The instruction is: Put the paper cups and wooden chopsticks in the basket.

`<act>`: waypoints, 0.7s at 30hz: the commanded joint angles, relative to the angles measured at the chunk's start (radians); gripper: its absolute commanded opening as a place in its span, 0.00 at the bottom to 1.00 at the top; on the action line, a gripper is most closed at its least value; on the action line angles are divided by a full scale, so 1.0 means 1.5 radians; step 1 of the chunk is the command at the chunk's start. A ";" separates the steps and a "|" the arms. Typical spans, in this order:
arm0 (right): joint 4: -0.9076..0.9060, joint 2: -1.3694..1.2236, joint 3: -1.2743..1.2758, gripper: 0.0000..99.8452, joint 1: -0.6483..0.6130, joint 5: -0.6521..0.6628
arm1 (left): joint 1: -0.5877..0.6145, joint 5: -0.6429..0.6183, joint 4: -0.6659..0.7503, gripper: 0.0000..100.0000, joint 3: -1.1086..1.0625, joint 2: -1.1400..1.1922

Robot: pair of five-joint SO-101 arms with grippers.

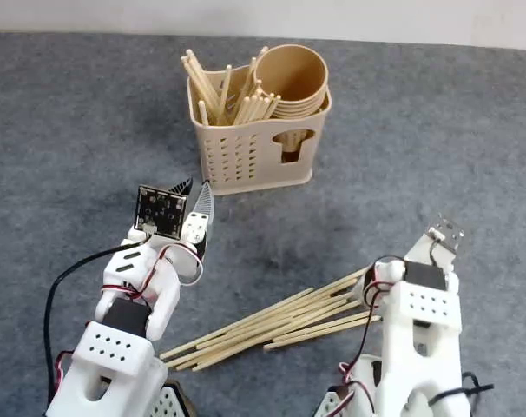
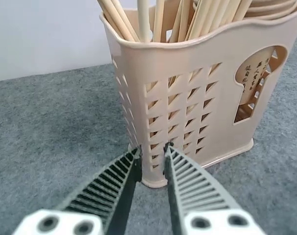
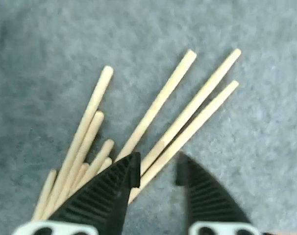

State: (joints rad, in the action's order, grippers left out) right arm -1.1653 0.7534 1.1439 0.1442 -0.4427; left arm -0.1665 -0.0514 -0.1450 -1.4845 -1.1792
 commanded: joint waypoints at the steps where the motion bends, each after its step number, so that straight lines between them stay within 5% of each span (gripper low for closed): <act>1: 0.041 -0.012 -0.035 0.18 0.028 -0.020 | -0.013 -0.004 0.000 0.09 0.007 -0.015; 21: 0.146 -0.018 -0.034 0.17 0.010 -0.025 | -0.013 -0.004 -0.001 0.09 0.007 -0.015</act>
State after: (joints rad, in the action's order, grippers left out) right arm -0.9858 0.7304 1.1408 0.1718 -0.4718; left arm -0.1665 -0.0514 -0.1450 -1.4845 -1.1792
